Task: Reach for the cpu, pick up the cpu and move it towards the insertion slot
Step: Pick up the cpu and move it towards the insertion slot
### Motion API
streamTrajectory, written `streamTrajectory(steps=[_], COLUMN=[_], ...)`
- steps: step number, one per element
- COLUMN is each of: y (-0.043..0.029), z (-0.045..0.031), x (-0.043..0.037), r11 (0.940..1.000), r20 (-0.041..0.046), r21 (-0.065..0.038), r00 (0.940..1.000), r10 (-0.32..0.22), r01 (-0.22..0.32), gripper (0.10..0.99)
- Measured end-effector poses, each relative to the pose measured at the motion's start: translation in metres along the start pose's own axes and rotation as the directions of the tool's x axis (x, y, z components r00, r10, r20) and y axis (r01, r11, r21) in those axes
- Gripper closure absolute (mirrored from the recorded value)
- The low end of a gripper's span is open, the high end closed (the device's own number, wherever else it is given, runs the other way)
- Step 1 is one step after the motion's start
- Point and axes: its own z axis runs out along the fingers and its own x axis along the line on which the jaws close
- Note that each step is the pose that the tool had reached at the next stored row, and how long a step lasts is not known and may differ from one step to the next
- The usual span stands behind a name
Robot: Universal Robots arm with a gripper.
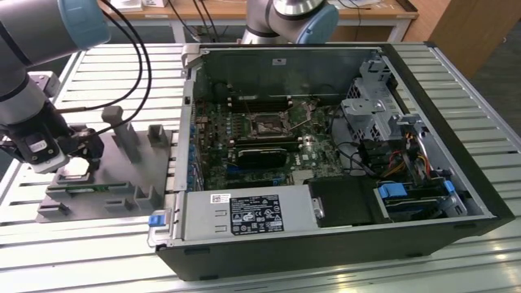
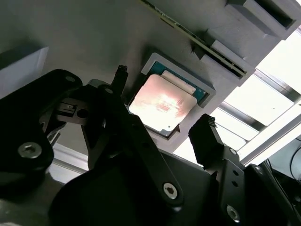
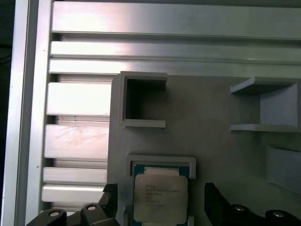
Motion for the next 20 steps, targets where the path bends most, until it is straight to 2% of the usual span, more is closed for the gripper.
streamTrajectory(steps=[3,4,8,10,13,16,20], y=[-0.0001,-0.0001,0.0000,0.0000,0.0000,0.0003,0.0010], z=[0.0017,0.0021,0.0025,0.0025,0.0020,-0.0028,-0.0133], x=[0.0000,0.0000,0.0000,0.0000,0.0000,0.0001,0.0001], r11=[1.0000,1.0000,1.0000,1.0000,1.0000,1.0000,1.0000], r20=[0.0001,0.0001,0.0000,0.0000,0.0004,0.0002,0.0002], r21=[0.000,0.000,0.000,0.000,0.000,0.000,0.000], r00=[1.0000,1.0000,1.0000,1.0000,1.0000,1.0000,1.0000], r10=[0.000,0.000,0.000,0.000,0.000,0.000,0.000], r01=[0.000,0.000,0.000,0.000,0.000,0.000,0.000], gripper=[0.282,0.349,0.365,0.490,0.541,0.541,0.541])
